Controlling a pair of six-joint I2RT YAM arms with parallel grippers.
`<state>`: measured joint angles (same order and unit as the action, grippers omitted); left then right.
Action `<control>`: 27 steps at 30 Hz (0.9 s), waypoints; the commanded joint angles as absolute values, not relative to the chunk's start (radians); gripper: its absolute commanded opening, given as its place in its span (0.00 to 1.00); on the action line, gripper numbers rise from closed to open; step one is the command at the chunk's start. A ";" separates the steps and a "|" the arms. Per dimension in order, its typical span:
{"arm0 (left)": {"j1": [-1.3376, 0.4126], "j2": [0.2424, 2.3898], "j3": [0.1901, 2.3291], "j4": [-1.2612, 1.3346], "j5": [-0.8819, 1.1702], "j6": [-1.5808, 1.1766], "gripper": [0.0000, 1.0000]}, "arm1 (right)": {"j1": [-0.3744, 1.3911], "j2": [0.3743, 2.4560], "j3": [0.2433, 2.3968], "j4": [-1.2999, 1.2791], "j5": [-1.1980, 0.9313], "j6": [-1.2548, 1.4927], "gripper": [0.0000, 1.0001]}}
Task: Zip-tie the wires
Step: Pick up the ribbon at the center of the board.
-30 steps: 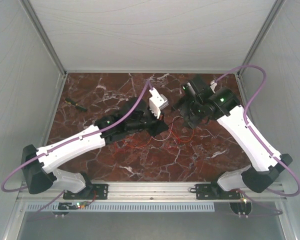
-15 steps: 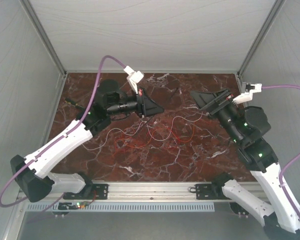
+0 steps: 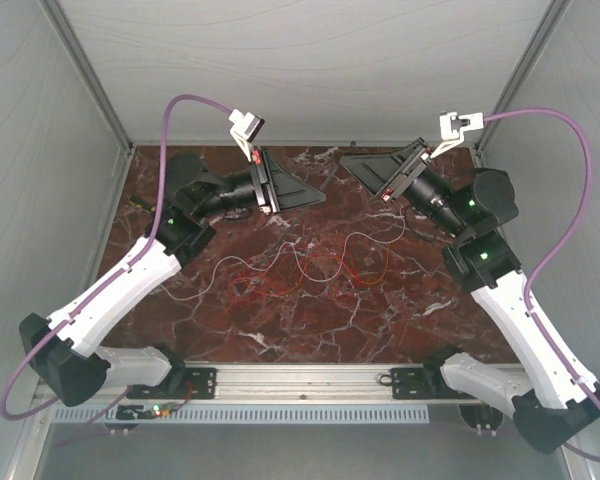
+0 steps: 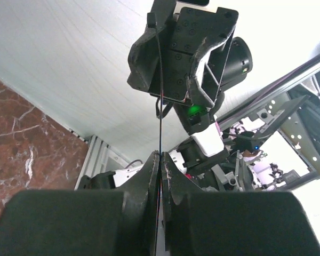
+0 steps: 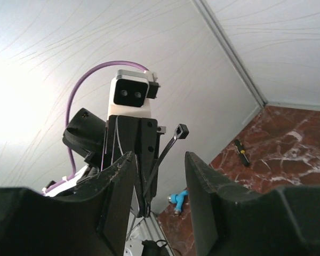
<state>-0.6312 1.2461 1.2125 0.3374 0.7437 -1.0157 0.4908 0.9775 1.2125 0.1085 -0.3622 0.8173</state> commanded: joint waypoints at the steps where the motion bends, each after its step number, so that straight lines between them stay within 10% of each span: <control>1: -0.627 1.227 1.261 0.458 0.757 -1.080 0.00 | 0.486 0.992 1.253 0.269 -0.443 0.876 0.38; 27: -0.627 1.225 1.261 0.549 0.608 -1.075 0.00 | 0.576 1.099 1.221 0.464 -0.387 0.961 0.09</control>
